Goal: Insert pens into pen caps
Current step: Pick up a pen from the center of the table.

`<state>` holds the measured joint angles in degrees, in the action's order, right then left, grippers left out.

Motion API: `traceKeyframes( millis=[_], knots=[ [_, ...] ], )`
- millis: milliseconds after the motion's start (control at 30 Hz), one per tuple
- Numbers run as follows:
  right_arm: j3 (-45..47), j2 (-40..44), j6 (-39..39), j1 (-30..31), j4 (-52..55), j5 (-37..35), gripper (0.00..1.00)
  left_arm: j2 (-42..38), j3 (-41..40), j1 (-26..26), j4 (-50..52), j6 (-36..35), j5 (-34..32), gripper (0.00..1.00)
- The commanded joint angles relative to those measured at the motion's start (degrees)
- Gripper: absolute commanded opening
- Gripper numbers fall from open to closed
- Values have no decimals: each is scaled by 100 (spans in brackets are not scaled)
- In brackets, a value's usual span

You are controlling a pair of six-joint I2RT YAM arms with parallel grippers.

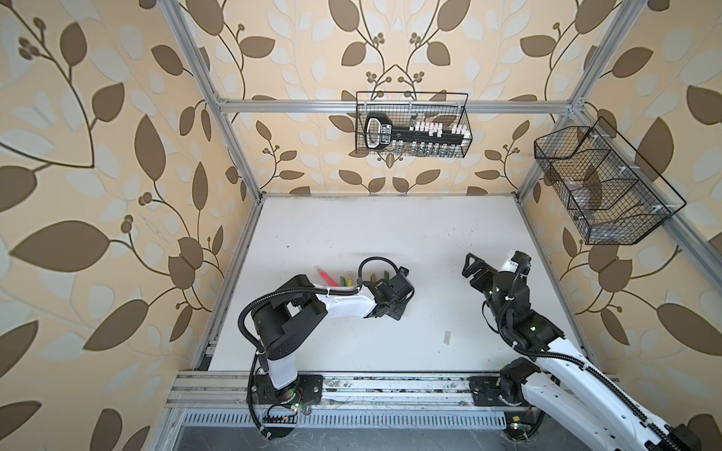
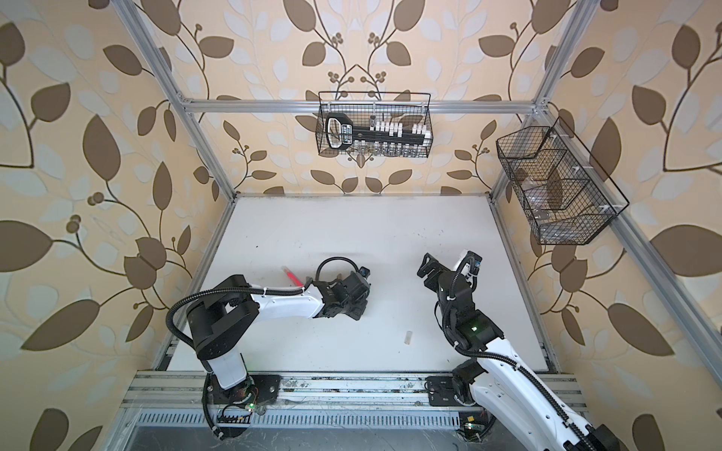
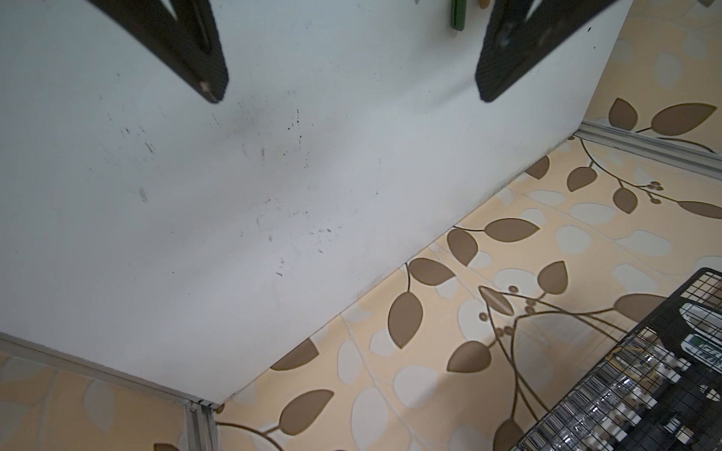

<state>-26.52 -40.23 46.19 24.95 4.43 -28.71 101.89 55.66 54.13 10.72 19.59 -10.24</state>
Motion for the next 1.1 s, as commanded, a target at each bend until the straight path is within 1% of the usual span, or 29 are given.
traceKeyframes(
  millis=[0,133,300,433,633,833,933,1067],
  knots=[
    [10,111,-41,-32,131,78,100,161,114,95,404,18,-347,18],
    [26,155,-1,-33,132,148,100,141,53,111,297,73,-463,6],
    [173,190,155,-25,-24,462,100,-153,-55,106,-65,105,-371,0],
    [497,209,409,46,-582,973,100,-640,-94,106,-338,66,-162,0],
    [873,92,799,518,-1317,1103,100,-1436,-202,72,-679,147,-285,0],
    [992,-494,1063,1008,-2290,1513,98,-1889,-280,62,-981,133,90,0],
    [939,-980,1146,1197,-2896,1845,89,-2116,-401,63,-1213,82,403,0],
    [719,-1664,1208,1402,-3467,2220,82,-2186,-433,63,-1264,38,662,0]
  ],
)
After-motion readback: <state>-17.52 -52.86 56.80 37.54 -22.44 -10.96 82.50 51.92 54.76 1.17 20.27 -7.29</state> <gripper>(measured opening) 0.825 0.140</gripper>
